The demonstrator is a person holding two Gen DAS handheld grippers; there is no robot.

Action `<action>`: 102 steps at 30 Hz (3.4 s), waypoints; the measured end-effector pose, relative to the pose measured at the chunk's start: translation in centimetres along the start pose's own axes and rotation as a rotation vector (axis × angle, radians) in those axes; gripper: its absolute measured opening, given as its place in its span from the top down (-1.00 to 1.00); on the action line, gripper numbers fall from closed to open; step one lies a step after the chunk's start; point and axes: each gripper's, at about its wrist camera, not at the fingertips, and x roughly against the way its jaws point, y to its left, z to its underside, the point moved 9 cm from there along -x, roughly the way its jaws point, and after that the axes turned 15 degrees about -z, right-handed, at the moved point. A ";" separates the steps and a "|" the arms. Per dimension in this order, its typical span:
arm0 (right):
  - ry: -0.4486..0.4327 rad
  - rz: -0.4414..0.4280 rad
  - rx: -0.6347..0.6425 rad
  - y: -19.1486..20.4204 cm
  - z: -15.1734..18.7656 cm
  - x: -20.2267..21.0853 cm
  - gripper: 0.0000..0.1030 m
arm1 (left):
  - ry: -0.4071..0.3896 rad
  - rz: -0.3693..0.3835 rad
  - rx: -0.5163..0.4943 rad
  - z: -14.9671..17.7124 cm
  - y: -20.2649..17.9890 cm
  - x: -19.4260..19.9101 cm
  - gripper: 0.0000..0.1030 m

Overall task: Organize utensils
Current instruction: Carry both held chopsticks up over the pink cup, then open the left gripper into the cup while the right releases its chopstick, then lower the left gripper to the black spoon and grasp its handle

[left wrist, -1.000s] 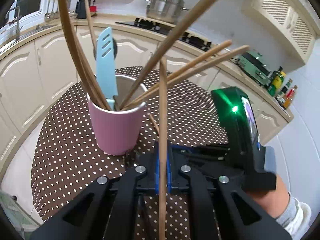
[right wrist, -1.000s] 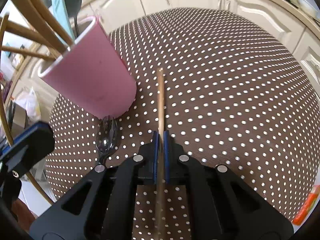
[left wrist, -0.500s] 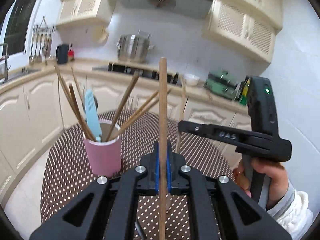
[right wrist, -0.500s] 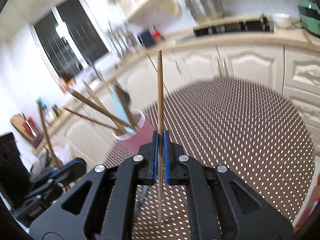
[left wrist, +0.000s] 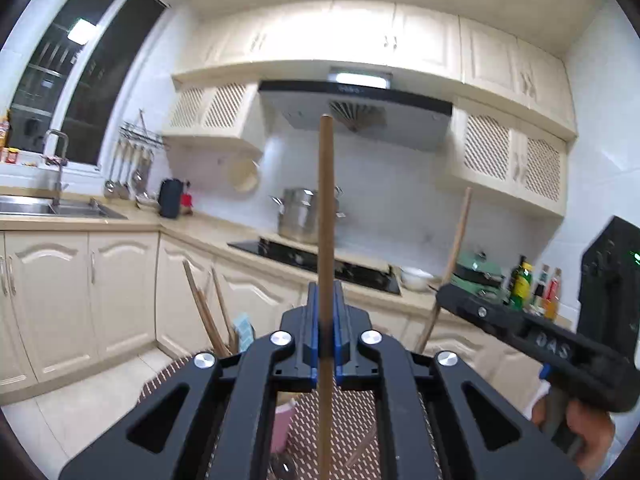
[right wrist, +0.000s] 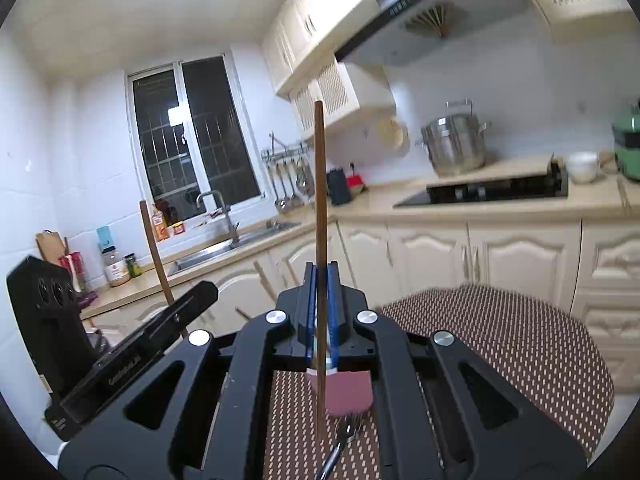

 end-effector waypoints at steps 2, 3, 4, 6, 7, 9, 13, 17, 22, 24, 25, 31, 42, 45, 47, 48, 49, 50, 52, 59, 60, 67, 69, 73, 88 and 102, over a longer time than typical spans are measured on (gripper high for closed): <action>-0.019 0.005 0.020 -0.2 0.1 -1.0 0.89 | -0.037 -0.029 0.024 -0.6 0.4 -0.7 0.89; -0.030 0.014 0.042 -0.2 0.1 -1.6 0.89 | -0.046 -0.042 0.034 -0.7 0.6 -1.3 0.89; -0.032 0.017 0.053 -0.5 0.3 -2.2 0.89 | -0.055 -0.061 0.043 -0.8 0.8 -1.9 0.89; -0.045 0.015 0.061 -0.7 0.3 -3.0 0.89 | -0.065 -0.073 0.059 -1.1 1.0 -3.1 0.89; -0.059 0.027 0.078 -0.9 0.2 -3.6 0.89 | -0.076 -0.086 0.063 -1.2 1.2 -3.6 0.89; -0.088 0.038 0.095 -1.3 0.1 -4.1 0.89 | -0.094 -0.103 0.059 -1.5 1.2 -4.5 0.89; -0.123 0.041 0.115 -1.6 -0.1 -5.2 0.89 | -0.118 -0.124 0.073 -1.7 1.6 -6.1 0.89; -0.129 0.033 0.113 -2.2 0.0 -6.4 0.89 | -0.162 -0.148 0.056 -1.8 1.4 -7.2 0.89; -0.111 0.030 0.105 -3.0 0.4 -7.5 0.89 | -0.198 -0.181 0.015 -1.2 1.1 -8.4 0.89; -0.111 0.032 0.105 -3.3 0.6 -7.6 0.89 | -0.200 -0.185 0.017 -1.0 1.2 -8.8 0.89; -0.107 0.031 0.103 -3.1 0.7 -7.7 0.89 | -0.194 -0.187 0.015 -0.8 1.2 -9.1 0.89; -0.084 0.030 0.093 -3.4 1.2 -8.3 0.88 | -0.203 -0.215 -0.005 -0.4 1.6 -10.0 0.89; -0.060 0.028 0.077 -3.7 1.7 -8.9 0.88 | -0.153 -0.225 -0.022 -0.1 1.8 -10.6 0.24; -0.051 0.027 0.084 -3.5 1.7 -9.0 0.88 | -0.120 -0.232 0.005 0.0 2.5 -10.8 0.01; -0.049 0.031 0.086 -3.4 1.8 -9.0 0.88 | -0.108 -0.228 0.030 -0.2 3.1 -10.6 -0.04; -0.049 0.032 0.086 -3.4 1.8 -9.1 0.88 | -0.104 -0.225 0.037 -0.3 3.3 -10.4 -0.06; -0.047 0.033 0.084 -3.4 1.8 -9.1 0.88 | -0.104 -0.223 0.043 -0.5 3.4 -10.3 -0.09; -0.045 0.034 0.083 -3.4 1.8 -9.1 0.88 | -0.105 -0.223 0.046 -0.6 3.5 -10.1 -0.13; -0.043 0.040 0.089 -3.2 1.9 -9.1 0.88 | -0.100 -0.230 0.044 -0.8 3.8 -9.8 -0.16; -0.028 0.070 0.123 -2.3 2.1 -9.0 0.87 | -0.065 -0.260 0.033 -1.1 4.9 -8.8 -0.23; -0.025 0.076 0.128 -2.2 2.1 -9.0 0.85 | -0.065 -0.261 0.031 -1.1 5.0 -8.6 -0.23; -0.041 0.098 0.140 -1.5 1.6 -8.3 0.10 | -0.039 -0.265 0.036 -1.6 5.9 -7.5 -0.28; -0.043 0.105 0.147 -1.2 1.4 -8.0 0.10 | -0.039 -0.271 0.030 -1.8 6.1 -7.0 -0.28; -0.041 0.120 0.166 -0.7 1.2 -7.4 0.07 | -0.029 -0.288 0.007 -2.2 6.2 -6.2 -0.28; 0.006 0.196 0.187 -0.3 1.7 -3.6 -0.08 | 0.151 -0.314 -0.098 0.5 5.2 -3.1 -0.35; 0.189 0.270 0.105 -3.6 7.3 -1.4 -0.14 | 0.596 -0.217 -0.201 11.0 3.9 -5.0 -0.36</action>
